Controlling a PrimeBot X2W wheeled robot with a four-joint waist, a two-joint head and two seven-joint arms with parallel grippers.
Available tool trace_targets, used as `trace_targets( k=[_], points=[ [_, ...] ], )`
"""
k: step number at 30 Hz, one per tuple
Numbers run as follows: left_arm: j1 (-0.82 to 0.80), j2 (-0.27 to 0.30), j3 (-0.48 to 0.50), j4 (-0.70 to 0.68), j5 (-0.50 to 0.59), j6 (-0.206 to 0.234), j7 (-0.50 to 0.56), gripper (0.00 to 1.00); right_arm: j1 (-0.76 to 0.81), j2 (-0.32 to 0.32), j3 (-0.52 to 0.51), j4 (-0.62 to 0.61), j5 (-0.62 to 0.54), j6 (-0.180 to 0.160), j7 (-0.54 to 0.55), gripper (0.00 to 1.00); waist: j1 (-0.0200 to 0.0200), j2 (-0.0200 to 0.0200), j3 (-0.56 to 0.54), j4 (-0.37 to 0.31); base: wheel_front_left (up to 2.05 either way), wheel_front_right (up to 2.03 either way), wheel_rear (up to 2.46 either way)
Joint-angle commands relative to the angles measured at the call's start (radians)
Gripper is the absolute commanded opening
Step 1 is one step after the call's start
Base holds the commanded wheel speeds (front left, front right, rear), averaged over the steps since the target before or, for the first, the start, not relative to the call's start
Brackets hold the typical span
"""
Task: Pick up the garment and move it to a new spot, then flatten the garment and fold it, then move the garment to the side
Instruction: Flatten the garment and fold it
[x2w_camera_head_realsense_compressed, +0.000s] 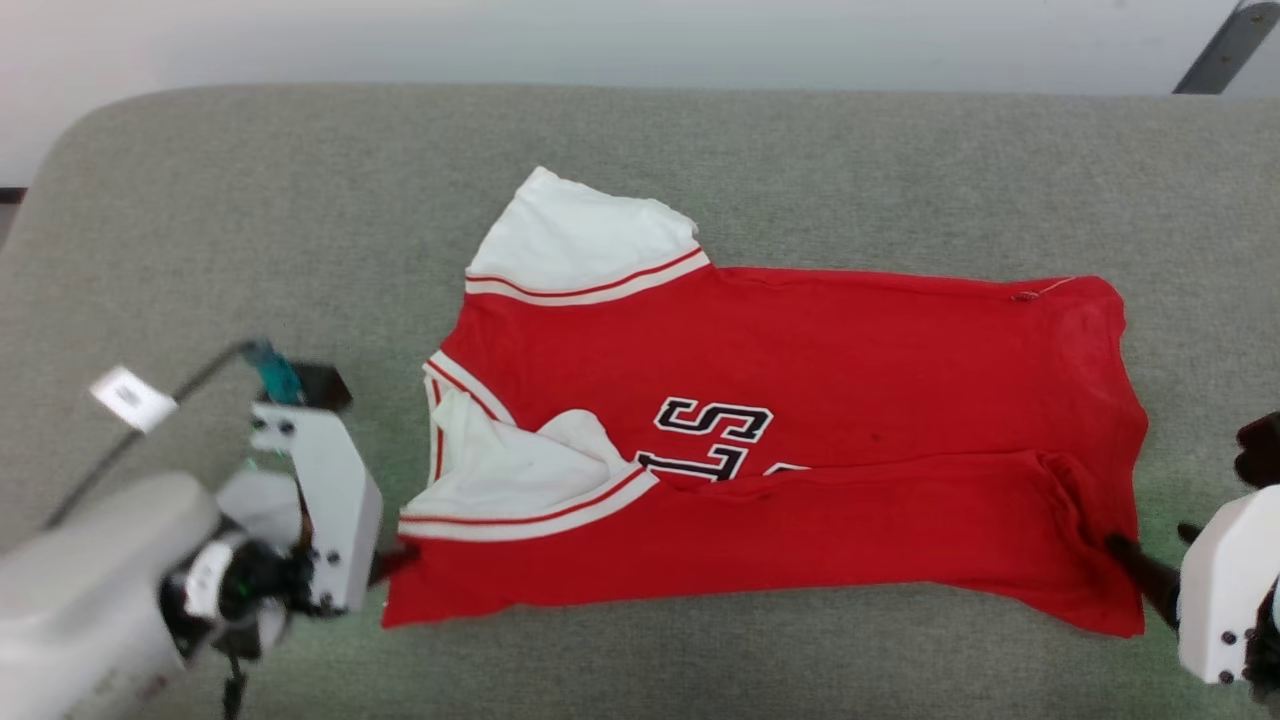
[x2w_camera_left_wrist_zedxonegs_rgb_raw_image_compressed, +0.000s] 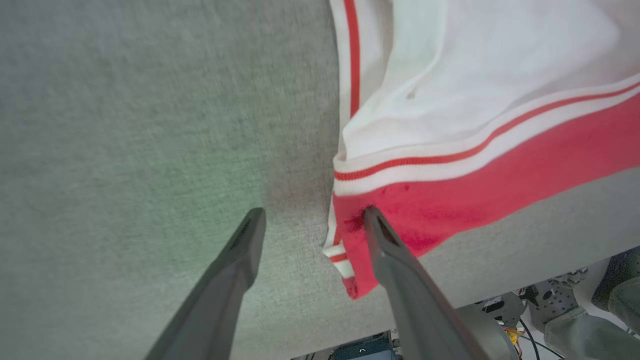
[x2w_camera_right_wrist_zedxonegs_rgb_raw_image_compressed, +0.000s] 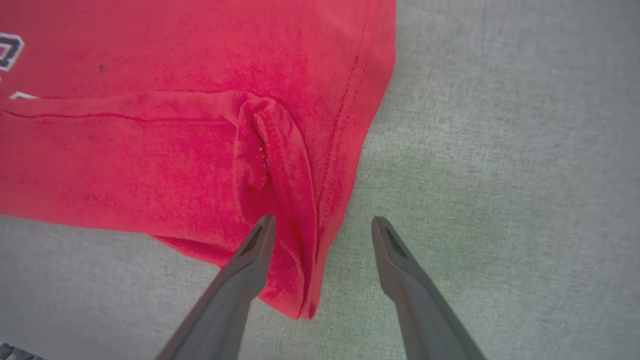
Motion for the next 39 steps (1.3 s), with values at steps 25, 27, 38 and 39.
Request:
trace_targets(
  k=[25, 27, 38, 39],
  points=[
    [-0.414, -0.039, 0.156, 0.325, 0.186, -0.202, -0.191, 1.0, -0.171, 0.169, 0.129, -0.027, -0.214, -0.002, -0.872, 1.0, 0.0, 0.0, 0.196, -0.244, 0.0, 0.0, 0.0],
    [-0.452, -0.058, 0.155, 0.401, 0.201, -0.242, -0.203, 1.0, -0.185, 0.18, 0.145, -0.005, -0.22, -0.002, -0.899, 1.0, 0.0, 0.0, 0.223, -0.268, 0.0, 0.0, 0.0],
    [-0.557, -0.11, 0.133, 0.612, 0.212, -0.32, -0.116, 1.0, -0.214, 0.209, 0.172, 0.029, -0.214, -0.002, -0.933, 1.0, 0.0, 0.0, 0.288, -0.322, 0.0, 0.0, 0.0],
    [-0.564, -0.116, 0.13, 0.627, 0.21, -0.321, -0.101, 1.0, -0.214, 0.21, 0.173, 0.03, -0.214, -0.002, -0.936, 1.0, 0.0, 0.0, 0.294, -0.325, 0.0, 0.0, 0.0]
  ],
)
